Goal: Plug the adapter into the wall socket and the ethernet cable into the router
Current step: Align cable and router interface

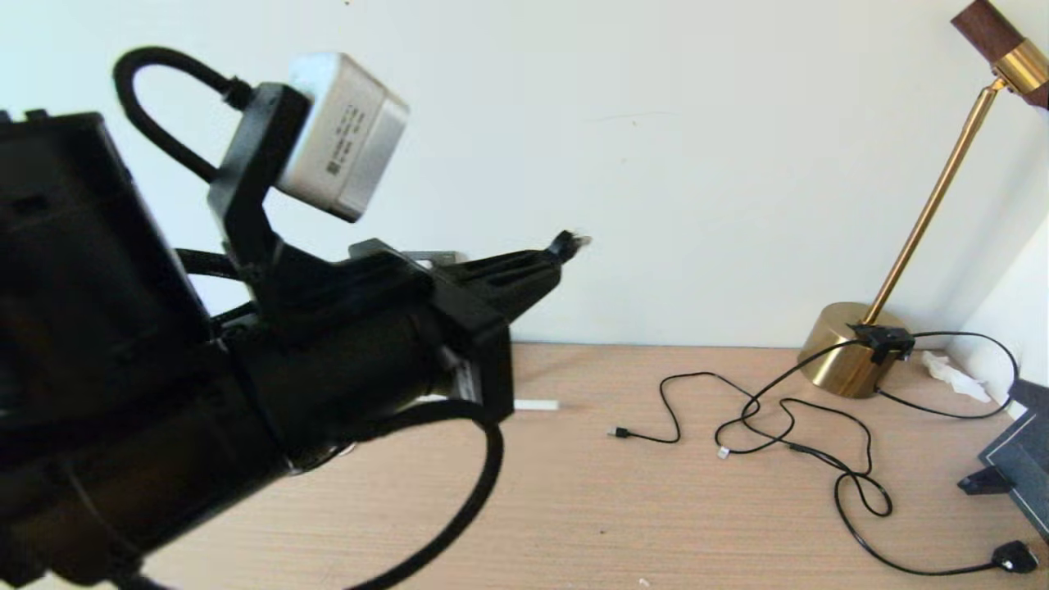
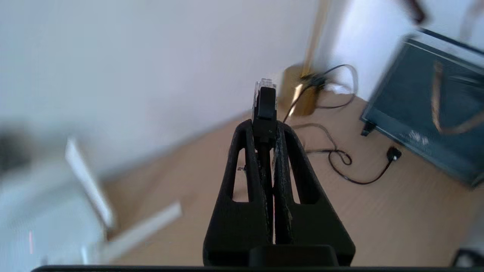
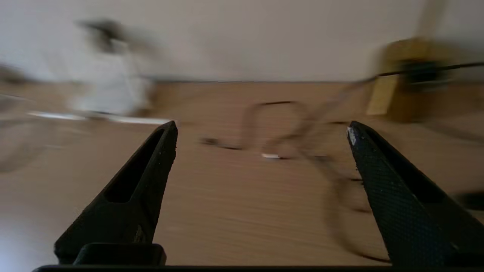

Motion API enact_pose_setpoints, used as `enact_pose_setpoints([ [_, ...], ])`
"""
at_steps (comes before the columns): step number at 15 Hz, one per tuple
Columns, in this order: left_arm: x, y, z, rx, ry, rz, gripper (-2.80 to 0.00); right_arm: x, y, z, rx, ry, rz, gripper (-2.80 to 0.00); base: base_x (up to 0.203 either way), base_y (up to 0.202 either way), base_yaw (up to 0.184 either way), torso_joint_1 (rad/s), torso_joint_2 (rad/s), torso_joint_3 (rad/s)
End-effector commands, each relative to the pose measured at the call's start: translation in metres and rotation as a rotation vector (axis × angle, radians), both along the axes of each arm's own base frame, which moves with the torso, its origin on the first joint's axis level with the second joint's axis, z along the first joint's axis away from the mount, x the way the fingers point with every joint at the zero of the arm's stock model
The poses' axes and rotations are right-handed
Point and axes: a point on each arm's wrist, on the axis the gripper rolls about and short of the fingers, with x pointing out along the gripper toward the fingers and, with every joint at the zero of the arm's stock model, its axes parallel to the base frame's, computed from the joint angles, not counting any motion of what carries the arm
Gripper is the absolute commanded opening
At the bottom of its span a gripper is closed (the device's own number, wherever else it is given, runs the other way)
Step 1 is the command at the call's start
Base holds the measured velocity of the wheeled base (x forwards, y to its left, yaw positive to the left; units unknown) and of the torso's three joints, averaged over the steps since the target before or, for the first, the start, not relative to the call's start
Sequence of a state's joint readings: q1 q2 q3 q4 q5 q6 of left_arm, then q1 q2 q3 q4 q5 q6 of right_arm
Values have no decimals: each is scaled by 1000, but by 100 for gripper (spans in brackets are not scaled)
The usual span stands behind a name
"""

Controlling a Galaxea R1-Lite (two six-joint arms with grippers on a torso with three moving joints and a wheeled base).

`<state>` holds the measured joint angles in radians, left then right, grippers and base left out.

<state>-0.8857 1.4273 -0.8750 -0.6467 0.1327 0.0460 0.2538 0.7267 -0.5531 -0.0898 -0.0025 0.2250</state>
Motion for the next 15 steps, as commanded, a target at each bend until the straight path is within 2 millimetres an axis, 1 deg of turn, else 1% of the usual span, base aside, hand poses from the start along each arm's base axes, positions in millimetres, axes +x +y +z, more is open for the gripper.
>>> enact_pose_setpoints([
  [1,9,22,1,-97,110,79,-280,-37,-13,-12,-208,-110,-140,0,0,0,0,0,0,0],
  [3,30,45,-15,-91,198,206,-280,-62,-21,-32,-270,-62,-244,0,0,0,0,0,0,0],
  [4,40,56,-30,-68,249,274,-280,-69,-21,-44,-293,-24,-313,0,0,0,0,0,0,0],
  [5,50,59,-47,-32,306,338,-280,-75,-21,-56,-305,-11,-339,0,0,0,0,0,0,0],
  [6,58,60,-60,0,347,430,-280,-82,-21,-65,-308,-20,-347,0,0,0,0,0,0,0],
  [7,66,59,-70,19,375,516,-280,-84,-19,-78,-314,1,-383,0,0,0,0,0,0,0],
  [9,75,55,-83,39,415,591,-280,-78,-19,-110,-329,94,-387,0,0,0,0,0,0,0],
  [11,78,56,-91,85,455,628,-280,-77,-18,-142,-362,111,-320,0,0,0,0,0,0,0],
  [13,88,56,-98,107,499,652,-280,-86,-15,-154,-352,-2,-214,0,0,0,0,0,0,0],
  [15,96,51,-105,110,524,658,-280,-89,-14,-159,-360,-57,-172,0,0,0,0,0,0,0],
])
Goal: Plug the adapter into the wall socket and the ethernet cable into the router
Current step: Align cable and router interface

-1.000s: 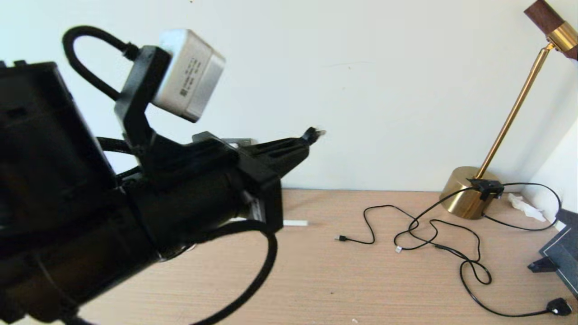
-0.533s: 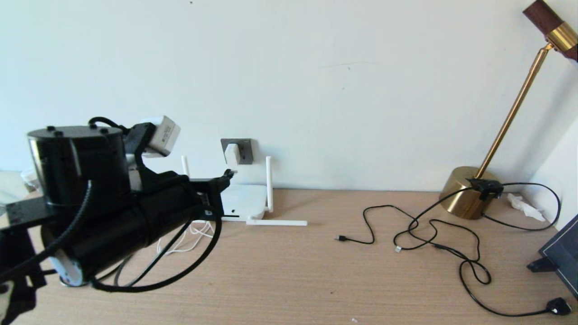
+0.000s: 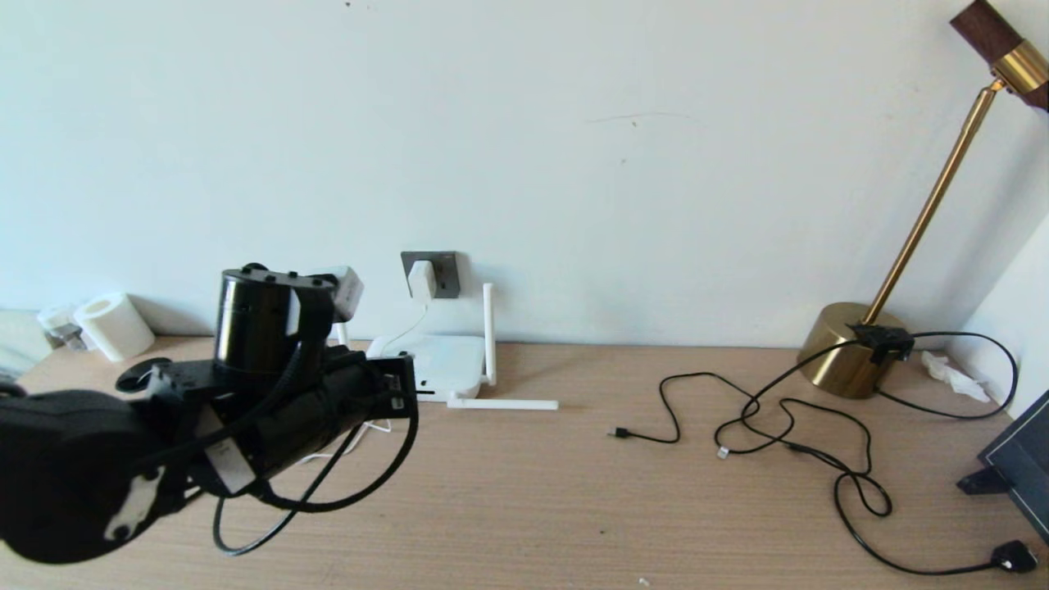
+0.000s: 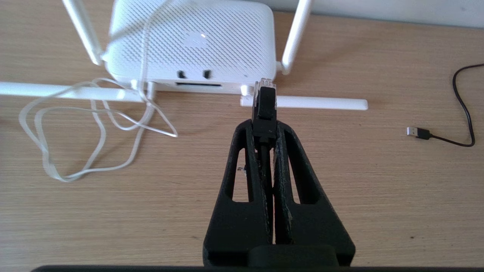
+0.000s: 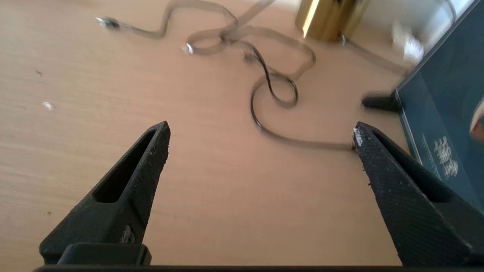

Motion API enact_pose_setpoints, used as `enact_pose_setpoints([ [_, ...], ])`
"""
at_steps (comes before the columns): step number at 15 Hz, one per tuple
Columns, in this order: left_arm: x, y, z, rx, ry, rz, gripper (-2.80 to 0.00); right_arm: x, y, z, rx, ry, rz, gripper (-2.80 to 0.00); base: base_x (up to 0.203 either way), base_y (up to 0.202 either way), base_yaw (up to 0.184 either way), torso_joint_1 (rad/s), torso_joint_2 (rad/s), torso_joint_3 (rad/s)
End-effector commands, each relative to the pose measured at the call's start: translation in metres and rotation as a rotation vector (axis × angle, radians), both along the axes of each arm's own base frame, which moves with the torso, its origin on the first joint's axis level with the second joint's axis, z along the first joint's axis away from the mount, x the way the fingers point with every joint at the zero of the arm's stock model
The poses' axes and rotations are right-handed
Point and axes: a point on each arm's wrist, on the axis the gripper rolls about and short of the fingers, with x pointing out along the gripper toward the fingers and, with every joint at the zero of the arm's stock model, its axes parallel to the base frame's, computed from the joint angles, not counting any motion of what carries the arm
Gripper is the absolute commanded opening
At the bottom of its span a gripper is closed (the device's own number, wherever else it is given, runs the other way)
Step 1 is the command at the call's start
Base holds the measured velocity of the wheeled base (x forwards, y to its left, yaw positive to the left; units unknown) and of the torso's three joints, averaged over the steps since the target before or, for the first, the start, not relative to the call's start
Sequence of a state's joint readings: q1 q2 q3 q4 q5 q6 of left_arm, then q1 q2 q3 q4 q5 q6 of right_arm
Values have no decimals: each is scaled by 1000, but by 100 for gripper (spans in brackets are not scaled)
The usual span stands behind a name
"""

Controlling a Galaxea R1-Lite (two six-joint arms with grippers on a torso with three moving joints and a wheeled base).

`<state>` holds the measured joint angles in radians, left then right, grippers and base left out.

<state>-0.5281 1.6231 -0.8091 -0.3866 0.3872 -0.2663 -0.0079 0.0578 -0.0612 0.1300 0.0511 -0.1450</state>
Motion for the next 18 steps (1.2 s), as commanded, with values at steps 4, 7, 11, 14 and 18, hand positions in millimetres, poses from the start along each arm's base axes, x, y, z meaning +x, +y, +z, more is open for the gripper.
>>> enact_pose_setpoints([
  [4,15,-6,-22,19,59,21,-280,0,0,-4,-3,-107,3,0,0,0,0,0,0,0],
  [7,22,-5,-33,-18,95,65,-280,0,0,-5,-3,-108,5,0,0,0,0,0,0,0],
  [11,23,-5,-39,-32,101,125,-280,0,-1,-4,3,-106,-16,0,0,0,0,0,0,0],
  [14,21,-3,-45,-24,101,148,-280,0,-1,-5,26,-107,-18,0,0,0,0,0,0,0],
  [18,19,-3,-69,-62,29,136,-280,0,-1,-5,91,-105,-25,0,0,0,0,0,0,0],
])
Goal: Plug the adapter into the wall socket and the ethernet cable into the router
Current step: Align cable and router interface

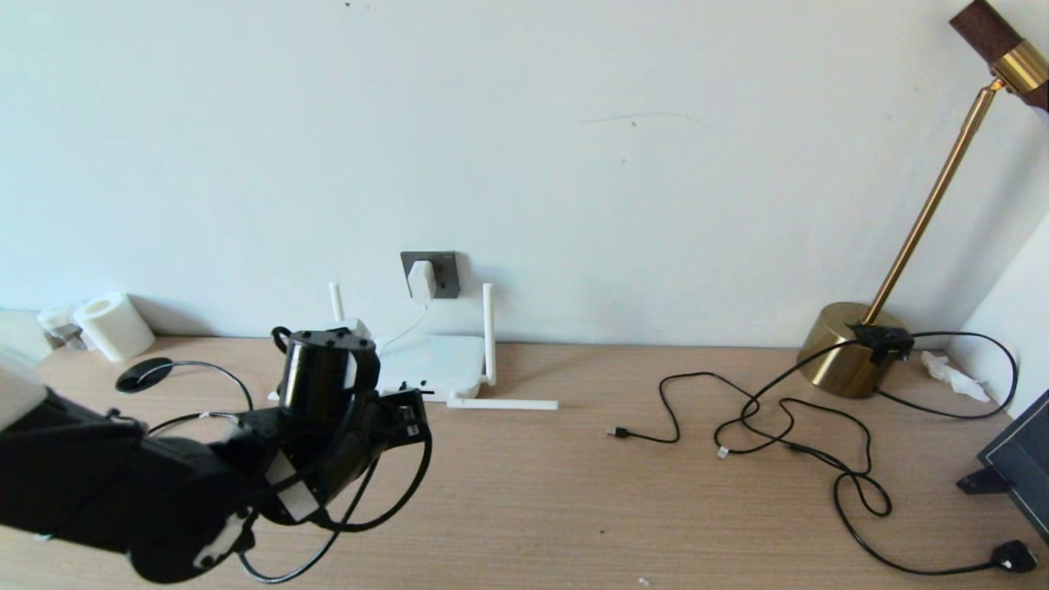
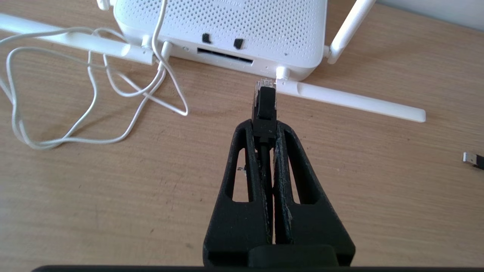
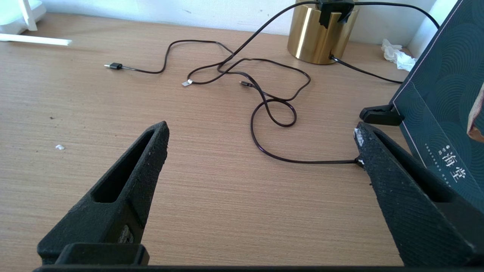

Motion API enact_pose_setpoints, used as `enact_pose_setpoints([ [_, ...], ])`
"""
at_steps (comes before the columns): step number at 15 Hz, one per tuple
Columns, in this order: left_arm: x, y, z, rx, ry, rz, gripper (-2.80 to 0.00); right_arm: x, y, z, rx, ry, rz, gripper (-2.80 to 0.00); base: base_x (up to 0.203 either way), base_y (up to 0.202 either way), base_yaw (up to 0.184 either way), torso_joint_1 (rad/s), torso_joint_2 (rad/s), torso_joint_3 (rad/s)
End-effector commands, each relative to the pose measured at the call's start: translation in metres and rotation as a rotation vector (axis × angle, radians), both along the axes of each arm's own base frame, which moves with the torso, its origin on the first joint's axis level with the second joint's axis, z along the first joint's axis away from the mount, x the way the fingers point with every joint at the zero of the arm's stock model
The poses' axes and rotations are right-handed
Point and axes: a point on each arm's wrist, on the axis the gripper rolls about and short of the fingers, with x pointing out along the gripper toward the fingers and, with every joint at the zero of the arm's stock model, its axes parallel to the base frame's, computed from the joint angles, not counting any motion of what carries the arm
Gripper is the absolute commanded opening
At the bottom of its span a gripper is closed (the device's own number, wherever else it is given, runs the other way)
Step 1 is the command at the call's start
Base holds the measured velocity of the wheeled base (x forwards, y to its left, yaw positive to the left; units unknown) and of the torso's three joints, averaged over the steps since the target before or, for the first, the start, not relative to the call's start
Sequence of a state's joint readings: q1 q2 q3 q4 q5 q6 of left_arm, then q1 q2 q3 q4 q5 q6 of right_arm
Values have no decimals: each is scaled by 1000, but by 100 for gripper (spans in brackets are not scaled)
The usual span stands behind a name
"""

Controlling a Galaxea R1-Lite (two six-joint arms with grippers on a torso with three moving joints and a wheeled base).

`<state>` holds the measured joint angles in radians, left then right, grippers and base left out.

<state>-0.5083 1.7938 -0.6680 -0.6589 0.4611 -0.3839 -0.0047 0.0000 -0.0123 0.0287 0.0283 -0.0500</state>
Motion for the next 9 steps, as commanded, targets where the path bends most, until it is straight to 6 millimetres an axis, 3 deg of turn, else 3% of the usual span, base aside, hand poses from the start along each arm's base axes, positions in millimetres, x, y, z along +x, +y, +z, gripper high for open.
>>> enact_pose_setpoints([
  [1,1,-1,-17,11,-4,-2,-280,0,0,0,-2,2,1,0,0,0,0,0,0,0],
  [9,11,-11,-47,39,-33,26,-280,0,0,0,-1,2,1,0,0,0,0,0,0,0],
])
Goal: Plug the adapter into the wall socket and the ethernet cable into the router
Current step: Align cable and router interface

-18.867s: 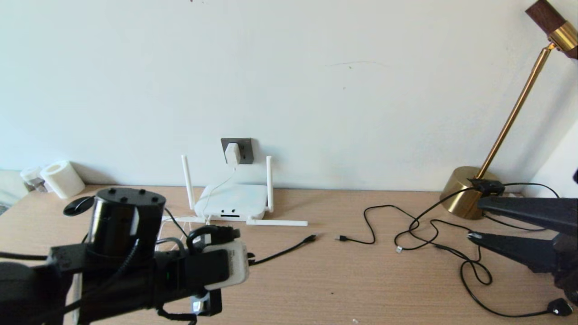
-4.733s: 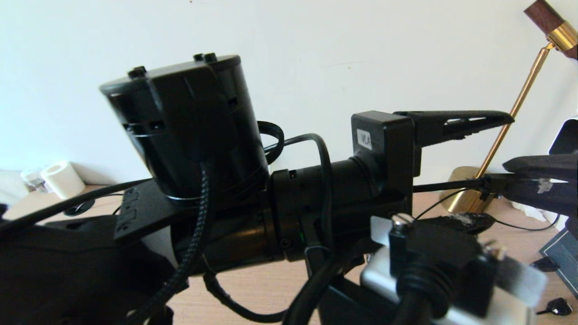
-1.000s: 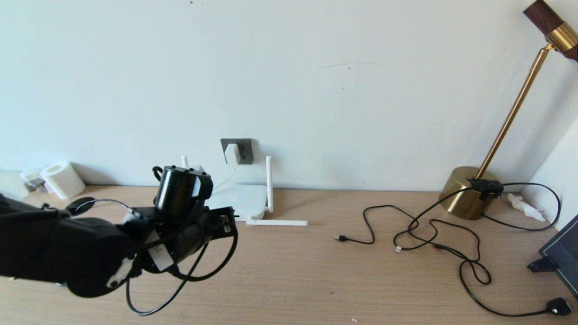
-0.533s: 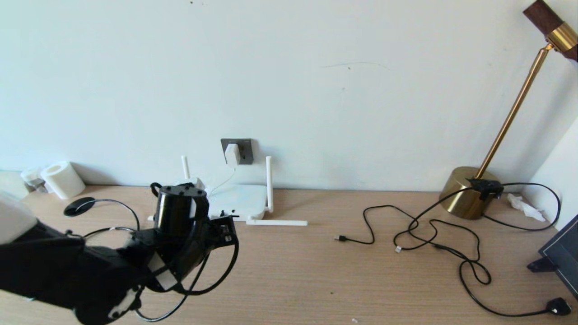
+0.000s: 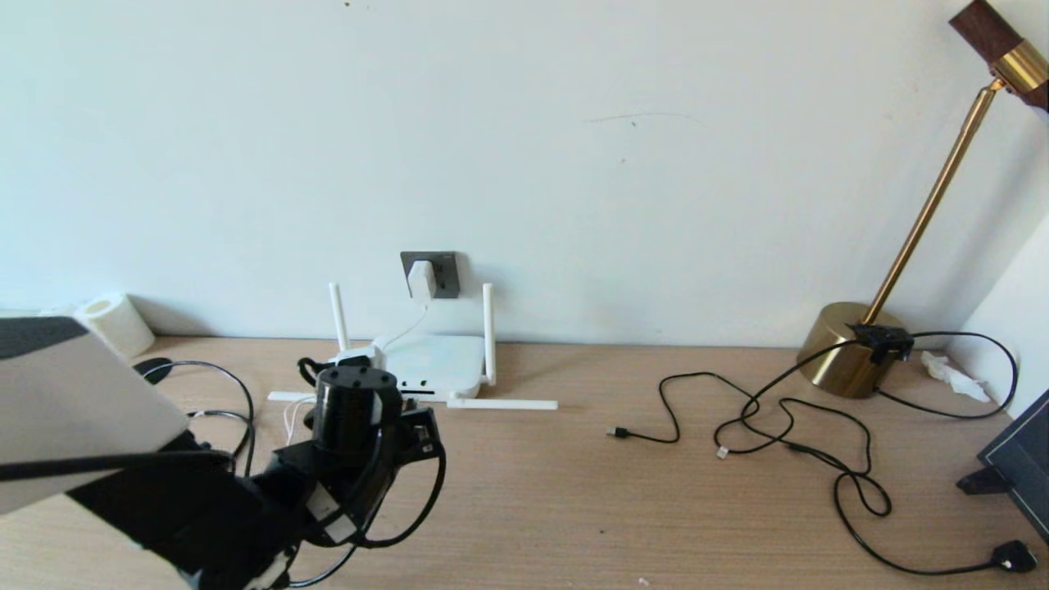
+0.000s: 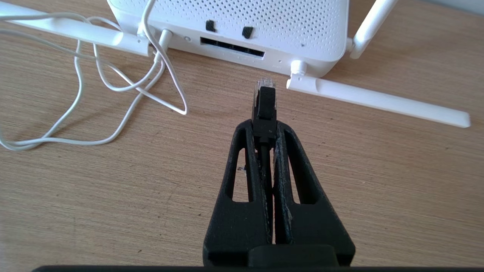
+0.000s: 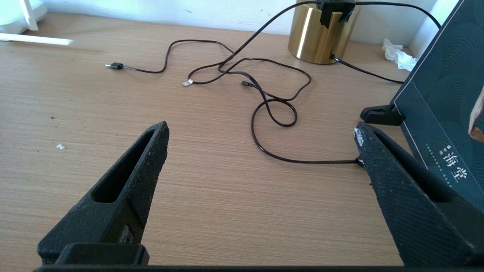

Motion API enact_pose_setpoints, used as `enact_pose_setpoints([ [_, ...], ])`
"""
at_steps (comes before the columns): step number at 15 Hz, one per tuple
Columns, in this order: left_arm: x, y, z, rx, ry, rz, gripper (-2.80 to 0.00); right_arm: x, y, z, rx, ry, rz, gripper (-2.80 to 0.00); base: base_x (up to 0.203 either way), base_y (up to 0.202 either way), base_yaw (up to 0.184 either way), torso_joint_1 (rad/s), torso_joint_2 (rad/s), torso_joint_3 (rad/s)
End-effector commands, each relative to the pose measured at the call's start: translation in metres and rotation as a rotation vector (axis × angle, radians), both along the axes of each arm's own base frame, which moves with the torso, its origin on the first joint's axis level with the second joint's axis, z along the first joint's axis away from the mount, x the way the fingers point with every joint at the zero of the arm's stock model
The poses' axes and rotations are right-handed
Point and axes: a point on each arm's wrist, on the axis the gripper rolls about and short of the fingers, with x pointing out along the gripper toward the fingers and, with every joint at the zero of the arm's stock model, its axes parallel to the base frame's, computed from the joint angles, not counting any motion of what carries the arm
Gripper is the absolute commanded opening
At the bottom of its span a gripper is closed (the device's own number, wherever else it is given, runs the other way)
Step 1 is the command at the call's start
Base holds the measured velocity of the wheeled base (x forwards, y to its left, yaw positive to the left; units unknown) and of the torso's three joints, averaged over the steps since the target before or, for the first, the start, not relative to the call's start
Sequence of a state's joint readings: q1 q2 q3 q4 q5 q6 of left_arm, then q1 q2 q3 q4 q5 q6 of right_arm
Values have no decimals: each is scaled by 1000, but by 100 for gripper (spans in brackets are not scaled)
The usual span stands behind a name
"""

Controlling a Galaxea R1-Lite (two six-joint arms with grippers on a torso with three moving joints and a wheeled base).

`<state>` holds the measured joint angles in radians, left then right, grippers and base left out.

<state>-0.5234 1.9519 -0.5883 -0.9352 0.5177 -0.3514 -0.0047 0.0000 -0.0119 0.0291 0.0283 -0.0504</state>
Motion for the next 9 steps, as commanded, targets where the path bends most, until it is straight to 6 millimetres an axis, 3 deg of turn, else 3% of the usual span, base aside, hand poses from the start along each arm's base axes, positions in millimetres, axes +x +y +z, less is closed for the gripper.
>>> enact_pose_setpoints([
  [1,3,-2,-7,6,10,2,-280,0,0,0,0,1,1,0,0,0,0,0,0,0],
  [9,2,0,-12,66,32,-28,-280,0,0,0,-1,1,1,0,0,0,0,0,0,0],
])
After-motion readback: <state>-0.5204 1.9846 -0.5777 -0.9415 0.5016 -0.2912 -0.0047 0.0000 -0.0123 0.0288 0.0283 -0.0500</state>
